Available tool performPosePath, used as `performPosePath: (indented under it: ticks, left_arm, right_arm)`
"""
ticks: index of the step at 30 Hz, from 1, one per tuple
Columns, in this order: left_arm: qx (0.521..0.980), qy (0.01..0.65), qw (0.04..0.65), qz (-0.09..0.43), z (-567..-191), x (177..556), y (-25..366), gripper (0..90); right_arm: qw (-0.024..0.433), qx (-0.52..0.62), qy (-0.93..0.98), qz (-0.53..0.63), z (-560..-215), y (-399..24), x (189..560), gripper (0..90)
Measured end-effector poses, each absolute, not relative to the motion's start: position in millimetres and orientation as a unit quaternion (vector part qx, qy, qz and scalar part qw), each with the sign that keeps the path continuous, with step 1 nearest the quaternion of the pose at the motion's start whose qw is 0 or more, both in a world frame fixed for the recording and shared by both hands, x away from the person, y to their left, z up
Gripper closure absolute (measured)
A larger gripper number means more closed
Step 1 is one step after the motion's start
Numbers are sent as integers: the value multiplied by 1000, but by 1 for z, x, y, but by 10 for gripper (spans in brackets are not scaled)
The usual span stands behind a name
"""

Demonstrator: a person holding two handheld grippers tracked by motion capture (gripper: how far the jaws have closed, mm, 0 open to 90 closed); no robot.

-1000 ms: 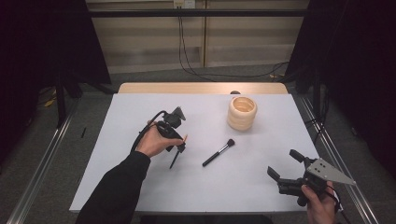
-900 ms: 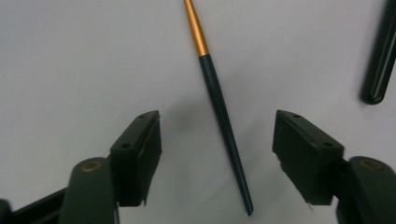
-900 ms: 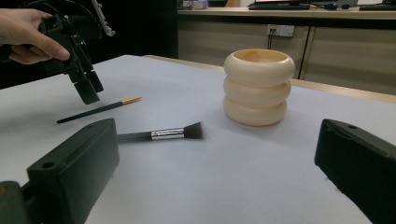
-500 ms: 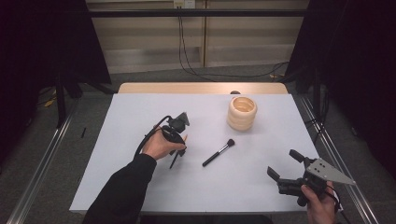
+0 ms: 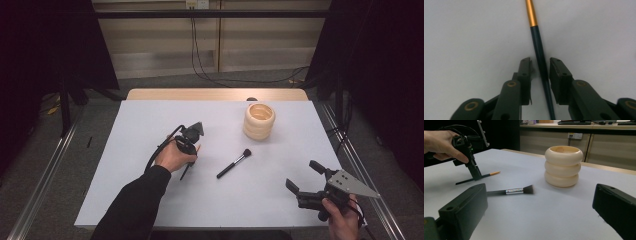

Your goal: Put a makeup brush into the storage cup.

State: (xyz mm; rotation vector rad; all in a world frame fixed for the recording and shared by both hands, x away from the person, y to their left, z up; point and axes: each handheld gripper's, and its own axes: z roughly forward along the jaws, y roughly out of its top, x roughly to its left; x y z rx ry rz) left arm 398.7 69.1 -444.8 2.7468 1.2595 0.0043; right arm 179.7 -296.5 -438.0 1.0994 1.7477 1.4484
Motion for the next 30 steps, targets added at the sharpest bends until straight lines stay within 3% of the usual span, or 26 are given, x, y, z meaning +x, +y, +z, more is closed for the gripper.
performPosePath:
  ticks: [8,11,12,30]
  left_arm:
    - [904,423,56,-1,-446,402,71,839]
    - [916,399,51,6,-445,404,71,842]
    - [904,425,50,2,-446,401,69,843]
    - [899,429,85,-21,-444,404,82,847]
  right_arm:
    - [303,416,660,547,-438,-296,180,0]
    - [303,417,660,547,-438,-296,180,0]
    - [303,416,660,547,-438,-296,180,0]
    - [304,418,660,546,-438,-297,180,0]
